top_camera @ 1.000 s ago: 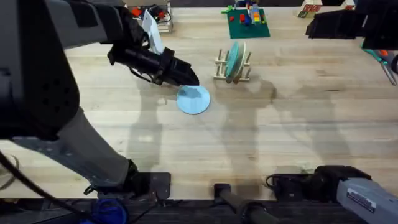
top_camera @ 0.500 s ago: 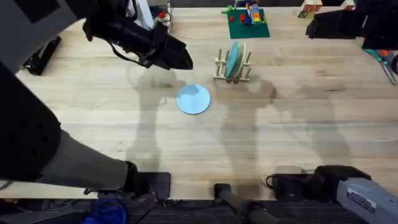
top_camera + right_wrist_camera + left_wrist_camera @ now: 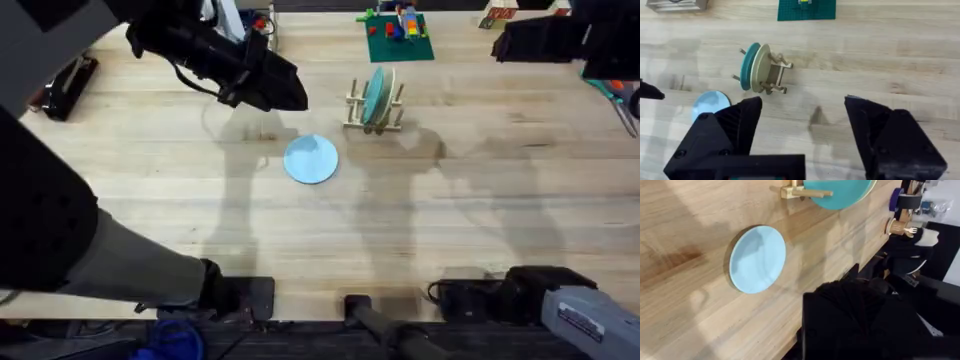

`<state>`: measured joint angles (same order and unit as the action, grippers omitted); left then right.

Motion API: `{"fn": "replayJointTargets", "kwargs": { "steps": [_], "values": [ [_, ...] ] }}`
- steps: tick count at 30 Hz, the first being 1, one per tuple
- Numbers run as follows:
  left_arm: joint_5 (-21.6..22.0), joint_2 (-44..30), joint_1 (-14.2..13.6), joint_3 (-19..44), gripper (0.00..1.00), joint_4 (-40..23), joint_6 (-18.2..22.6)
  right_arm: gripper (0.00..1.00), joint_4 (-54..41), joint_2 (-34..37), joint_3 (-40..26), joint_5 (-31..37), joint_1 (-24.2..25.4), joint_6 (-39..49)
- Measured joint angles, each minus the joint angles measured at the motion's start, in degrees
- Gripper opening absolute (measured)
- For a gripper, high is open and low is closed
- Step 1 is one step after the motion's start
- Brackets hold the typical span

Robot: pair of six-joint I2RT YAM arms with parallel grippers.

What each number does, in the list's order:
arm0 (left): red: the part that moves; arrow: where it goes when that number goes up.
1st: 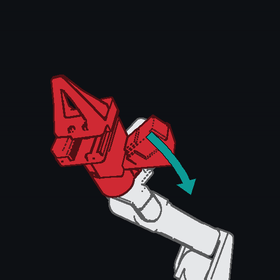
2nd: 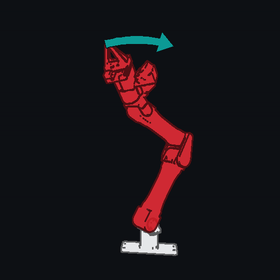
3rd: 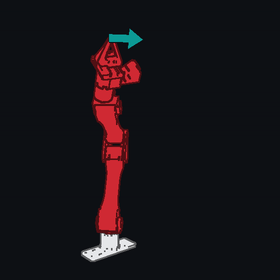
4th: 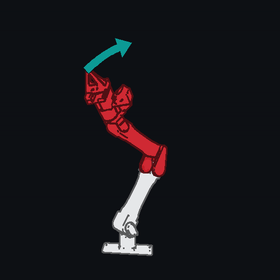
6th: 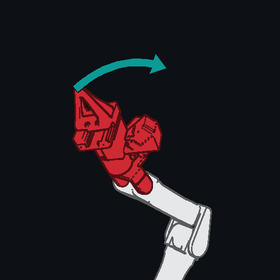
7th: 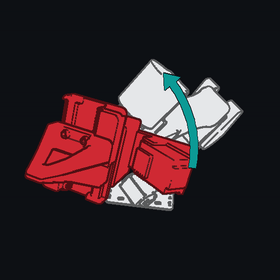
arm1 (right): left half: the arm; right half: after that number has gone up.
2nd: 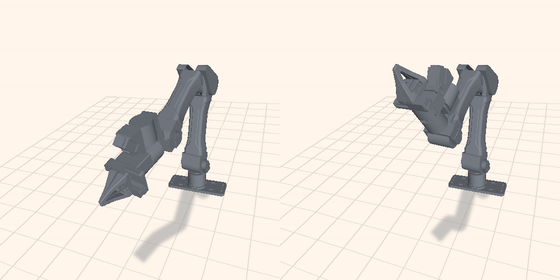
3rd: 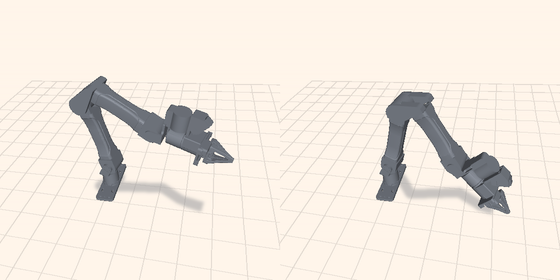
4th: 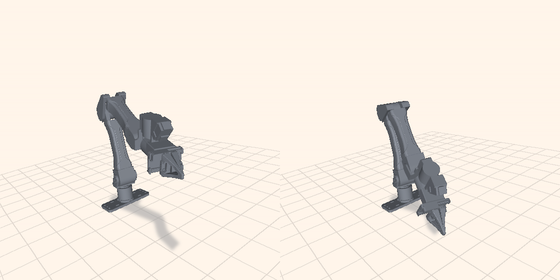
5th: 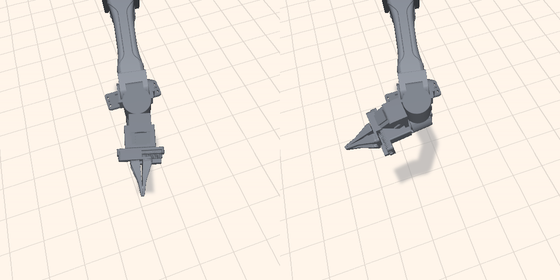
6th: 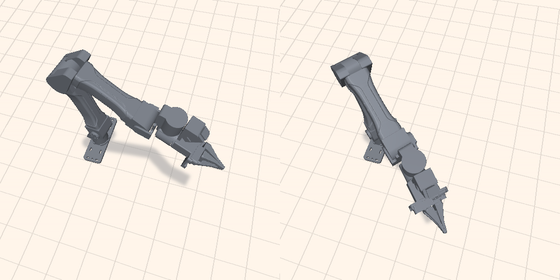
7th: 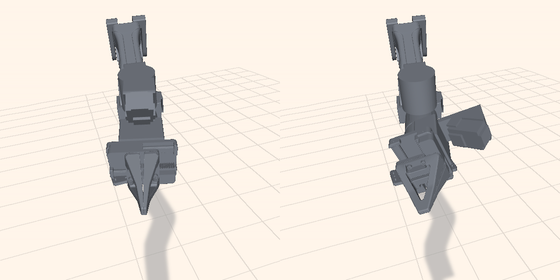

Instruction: Pick up the plates from the table one by one and place each into a slot on the dish rack.

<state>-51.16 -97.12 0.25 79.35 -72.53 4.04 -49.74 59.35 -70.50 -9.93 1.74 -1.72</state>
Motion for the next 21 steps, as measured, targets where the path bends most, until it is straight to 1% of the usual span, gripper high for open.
{"fn": "replayJointTargets", "kwargs": {
  "steps": [18,21],
  "values": [
    [0.00,0.00,0.00,0.00,0.041,-0.10,-0.24,0.994,0.00,0.00,0.00,0.00,0.00,0.00],
    [0.01,0.00,0.00,0.00,0.042,-0.50,0.65,0.994,0.00,0.00,0.00,0.00,0.00,0.00]
  ]
}}
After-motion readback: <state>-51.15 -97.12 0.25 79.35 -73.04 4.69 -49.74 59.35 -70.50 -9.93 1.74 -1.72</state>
